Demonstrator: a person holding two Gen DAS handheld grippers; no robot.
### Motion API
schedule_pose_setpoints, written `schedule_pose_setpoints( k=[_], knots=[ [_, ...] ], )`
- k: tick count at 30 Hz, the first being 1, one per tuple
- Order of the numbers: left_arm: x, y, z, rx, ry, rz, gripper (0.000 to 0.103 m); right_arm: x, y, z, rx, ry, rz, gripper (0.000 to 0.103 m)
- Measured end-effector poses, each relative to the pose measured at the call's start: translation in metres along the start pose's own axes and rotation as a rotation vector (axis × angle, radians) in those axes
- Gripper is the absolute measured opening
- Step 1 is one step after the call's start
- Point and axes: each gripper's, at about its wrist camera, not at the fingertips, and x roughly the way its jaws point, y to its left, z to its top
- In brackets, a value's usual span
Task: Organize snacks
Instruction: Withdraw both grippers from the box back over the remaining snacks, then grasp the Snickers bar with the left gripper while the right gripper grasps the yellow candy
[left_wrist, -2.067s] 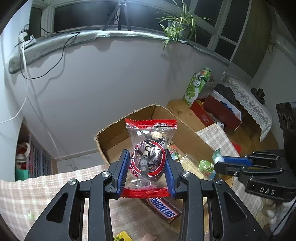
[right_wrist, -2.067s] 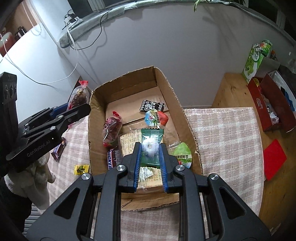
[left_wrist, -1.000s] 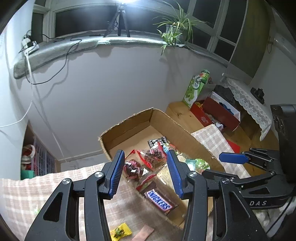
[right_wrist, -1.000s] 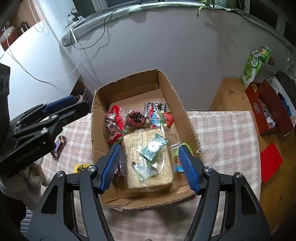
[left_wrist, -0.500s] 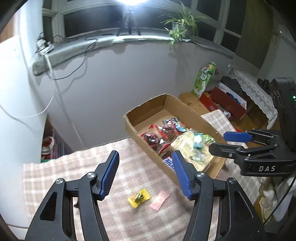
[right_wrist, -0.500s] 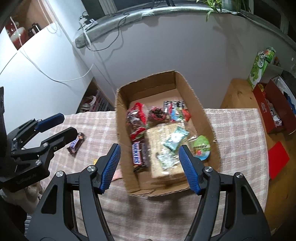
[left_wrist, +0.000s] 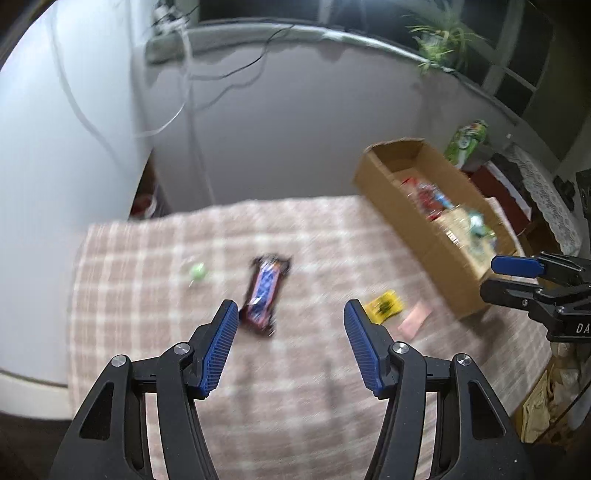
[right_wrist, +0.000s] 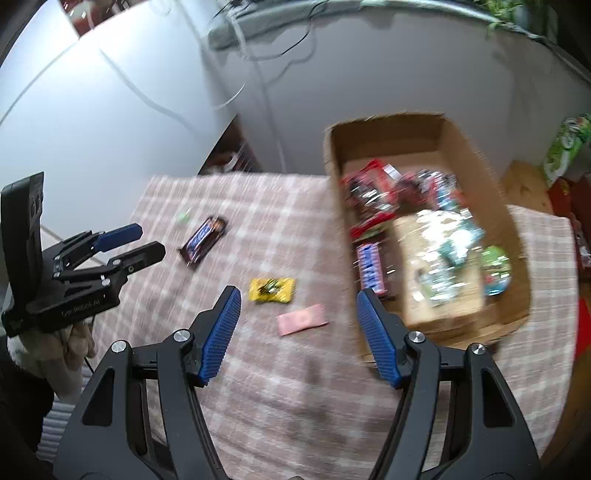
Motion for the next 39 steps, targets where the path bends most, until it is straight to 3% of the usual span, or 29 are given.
schedule_pose_setpoints(
  k=[12, 26, 32, 33, 35, 37, 39],
  knots=[
    [0.026, 0.027, -0.01, -0.048, 0.013, -0.027, 0.055, 0.063, 0.032, 0.002, -0.028, 0.094, 0.054, 0.068],
    [0.064, 0.036, -0.006, -0.009, 0.0, -0.079, 0.051, 0.111, 0.026, 0.005, 0.045, 0.093, -0.073, 0.068],
    [0.075, 0.034, -0.001, 0.018, -0.008, -0.093, 0.051, 0.121, 0.033, 0.006, 0.004, 0.088, -0.122, 0.067],
    [0.077, 0.033, -0.001, 0.025, -0.009, -0.091, 0.051, 0.122, 0.035, 0.006, -0.002, 0.087, -0.133, 0.066],
    [0.08, 0.032, 0.0, 0.032, -0.007, -0.089, 0.051, 0.126, 0.041, 0.006, -0.021, 0.084, -0.158, 0.052],
    [0.084, 0.03, 0.0, 0.034, -0.004, -0.089, 0.05, 0.127, 0.044, 0.006, -0.035, 0.086, -0.161, 0.047],
    [0.088, 0.03, -0.001, 0.04, 0.004, -0.087, 0.04, 0.127, 0.045, 0.006, -0.037, 0.087, -0.159, 0.041]
  ],
)
